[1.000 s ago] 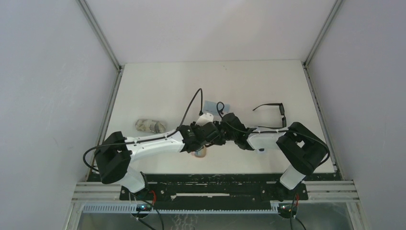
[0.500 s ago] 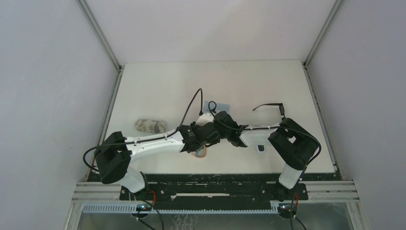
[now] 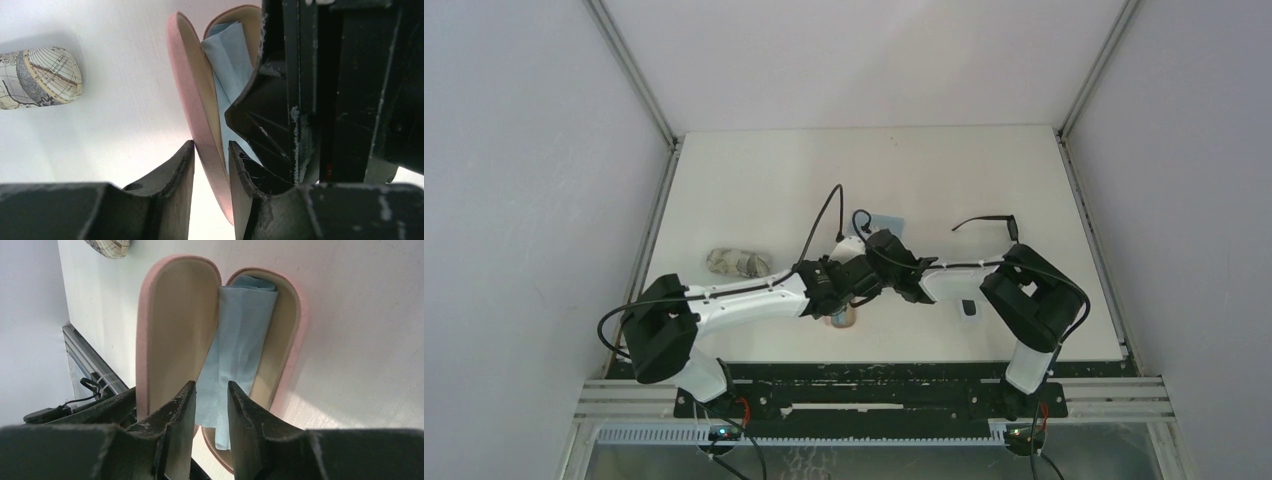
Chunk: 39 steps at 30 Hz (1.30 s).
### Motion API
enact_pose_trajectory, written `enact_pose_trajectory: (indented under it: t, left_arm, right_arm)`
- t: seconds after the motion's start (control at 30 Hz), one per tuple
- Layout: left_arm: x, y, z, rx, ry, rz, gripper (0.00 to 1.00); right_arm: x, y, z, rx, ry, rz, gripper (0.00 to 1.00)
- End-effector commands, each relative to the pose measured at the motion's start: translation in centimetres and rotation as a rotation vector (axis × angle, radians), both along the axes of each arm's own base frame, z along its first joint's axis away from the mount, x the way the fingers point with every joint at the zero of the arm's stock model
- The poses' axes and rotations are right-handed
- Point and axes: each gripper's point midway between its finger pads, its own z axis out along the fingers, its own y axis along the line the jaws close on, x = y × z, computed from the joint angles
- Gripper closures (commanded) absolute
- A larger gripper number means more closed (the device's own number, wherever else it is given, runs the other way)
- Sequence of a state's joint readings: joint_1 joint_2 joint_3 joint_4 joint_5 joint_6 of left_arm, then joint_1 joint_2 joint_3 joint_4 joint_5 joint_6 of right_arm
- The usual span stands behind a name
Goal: Organize the sunglasses
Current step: Adjust the glasses cleaning cloth on the sunglasses case.
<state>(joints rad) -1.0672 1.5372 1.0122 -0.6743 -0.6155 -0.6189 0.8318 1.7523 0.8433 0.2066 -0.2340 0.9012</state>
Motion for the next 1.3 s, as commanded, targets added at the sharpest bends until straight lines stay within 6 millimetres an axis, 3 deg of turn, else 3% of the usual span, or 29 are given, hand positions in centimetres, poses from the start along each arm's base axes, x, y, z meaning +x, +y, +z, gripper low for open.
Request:
enact_pose_trajectory:
  t: [0.0,0.8,1.07,1.27]
  left_arm:
    - [0.0,-1.2,0.8,-0.061,-0.024,-0.024,0.65]
    - [0.4,-1.3,2.0,-0.094,-0.055,-0.012,0.64]
    - [0.4,-1.4,4.1,-0.218,-0.117,0.0,0.56]
    - [0.6,-0.3,4.9,-0.316,-0.152,0.045,0.49]
  right_arm:
    - [-0.4,1.0,-0.5,-0.015,-0.015,0.036,0.71]
    - [-0.7,0.5,-2.2,-0.097,0.008,0.042,0.78]
    - [-0.9,0.5,-2.3,-0.089,0.014,0.038,0.79]
    - [-0.9,0.4,-2.4,-0.084,0.019,0.032,0.8]
